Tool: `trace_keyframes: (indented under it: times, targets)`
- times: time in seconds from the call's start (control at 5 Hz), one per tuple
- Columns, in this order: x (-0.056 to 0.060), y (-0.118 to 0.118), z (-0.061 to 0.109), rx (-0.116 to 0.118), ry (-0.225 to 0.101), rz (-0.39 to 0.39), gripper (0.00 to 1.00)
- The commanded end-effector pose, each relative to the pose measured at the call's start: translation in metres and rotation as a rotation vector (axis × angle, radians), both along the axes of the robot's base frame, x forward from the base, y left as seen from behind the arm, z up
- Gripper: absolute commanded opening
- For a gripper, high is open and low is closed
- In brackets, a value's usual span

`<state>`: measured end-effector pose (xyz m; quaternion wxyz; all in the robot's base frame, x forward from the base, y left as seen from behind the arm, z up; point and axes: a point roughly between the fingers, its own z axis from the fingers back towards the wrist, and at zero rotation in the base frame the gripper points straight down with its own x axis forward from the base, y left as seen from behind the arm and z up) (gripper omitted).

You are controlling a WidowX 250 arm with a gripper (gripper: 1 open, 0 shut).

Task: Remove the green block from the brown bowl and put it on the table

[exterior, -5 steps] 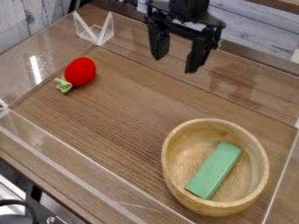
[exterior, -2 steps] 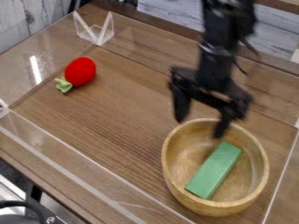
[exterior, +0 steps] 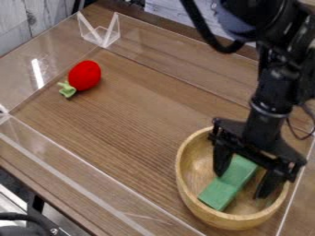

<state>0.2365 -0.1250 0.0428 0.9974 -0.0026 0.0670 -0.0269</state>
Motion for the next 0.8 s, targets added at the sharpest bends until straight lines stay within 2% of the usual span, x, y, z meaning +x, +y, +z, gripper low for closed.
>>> trace_keyframes:
  times: [0.0, 0.4, 0.6]
  targets:
    - [-0.004, 0.002, 0.000, -0.007, -0.022, -0.005, 1.00]
    - [0.003, 0.013, -0.012, 0.008, -0.028, 0.080, 1.00]
    - [-0.001, 0.021, -0.009, 0.021, -0.032, 0.089, 1.00]
